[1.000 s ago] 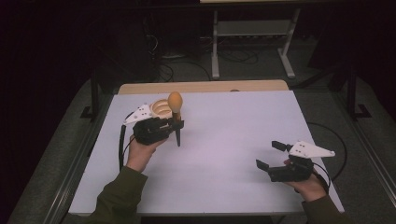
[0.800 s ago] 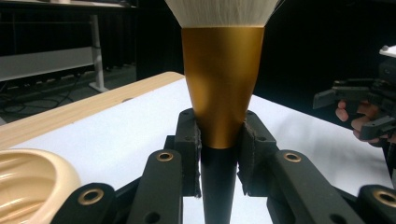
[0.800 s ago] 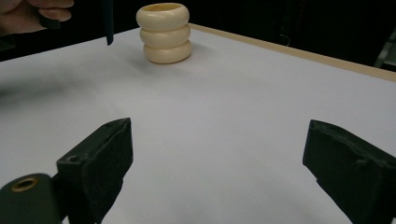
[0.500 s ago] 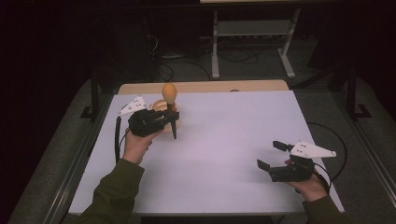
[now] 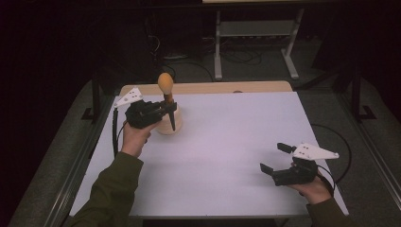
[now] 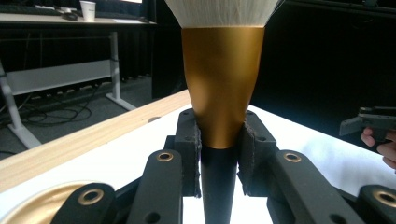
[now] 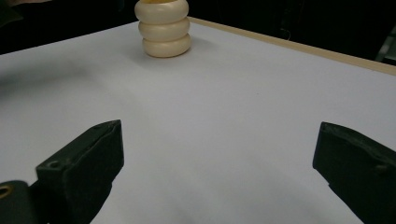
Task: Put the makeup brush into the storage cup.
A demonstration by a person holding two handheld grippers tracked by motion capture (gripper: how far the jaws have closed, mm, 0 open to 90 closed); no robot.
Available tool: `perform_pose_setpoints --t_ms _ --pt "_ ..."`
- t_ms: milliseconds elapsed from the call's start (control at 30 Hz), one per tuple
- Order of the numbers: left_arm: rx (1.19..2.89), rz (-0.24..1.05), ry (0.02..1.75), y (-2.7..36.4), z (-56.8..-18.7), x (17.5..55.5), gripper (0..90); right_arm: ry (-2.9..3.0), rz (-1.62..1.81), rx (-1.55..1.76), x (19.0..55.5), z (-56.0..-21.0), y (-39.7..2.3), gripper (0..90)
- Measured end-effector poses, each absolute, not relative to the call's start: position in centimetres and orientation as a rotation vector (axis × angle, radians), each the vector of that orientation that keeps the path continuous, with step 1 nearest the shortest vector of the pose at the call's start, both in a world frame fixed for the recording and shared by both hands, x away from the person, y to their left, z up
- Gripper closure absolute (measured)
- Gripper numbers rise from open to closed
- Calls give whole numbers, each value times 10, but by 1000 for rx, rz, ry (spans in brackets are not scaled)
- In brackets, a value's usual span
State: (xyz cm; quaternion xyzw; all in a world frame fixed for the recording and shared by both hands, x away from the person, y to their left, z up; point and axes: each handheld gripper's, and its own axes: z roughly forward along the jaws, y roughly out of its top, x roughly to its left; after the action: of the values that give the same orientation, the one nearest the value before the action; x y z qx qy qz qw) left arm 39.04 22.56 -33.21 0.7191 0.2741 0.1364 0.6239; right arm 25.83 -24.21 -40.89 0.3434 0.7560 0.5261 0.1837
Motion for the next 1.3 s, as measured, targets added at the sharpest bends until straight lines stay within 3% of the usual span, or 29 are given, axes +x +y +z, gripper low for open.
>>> perform_pose_setpoints --t_ms 467,1300 --pt "1618 382 640 235 -323 407 724 2138 1480 975 259 -410 -244 0" --pt "1599 509 724 250 -339 432 725 2152 1483 981 259 -412 -243 0"
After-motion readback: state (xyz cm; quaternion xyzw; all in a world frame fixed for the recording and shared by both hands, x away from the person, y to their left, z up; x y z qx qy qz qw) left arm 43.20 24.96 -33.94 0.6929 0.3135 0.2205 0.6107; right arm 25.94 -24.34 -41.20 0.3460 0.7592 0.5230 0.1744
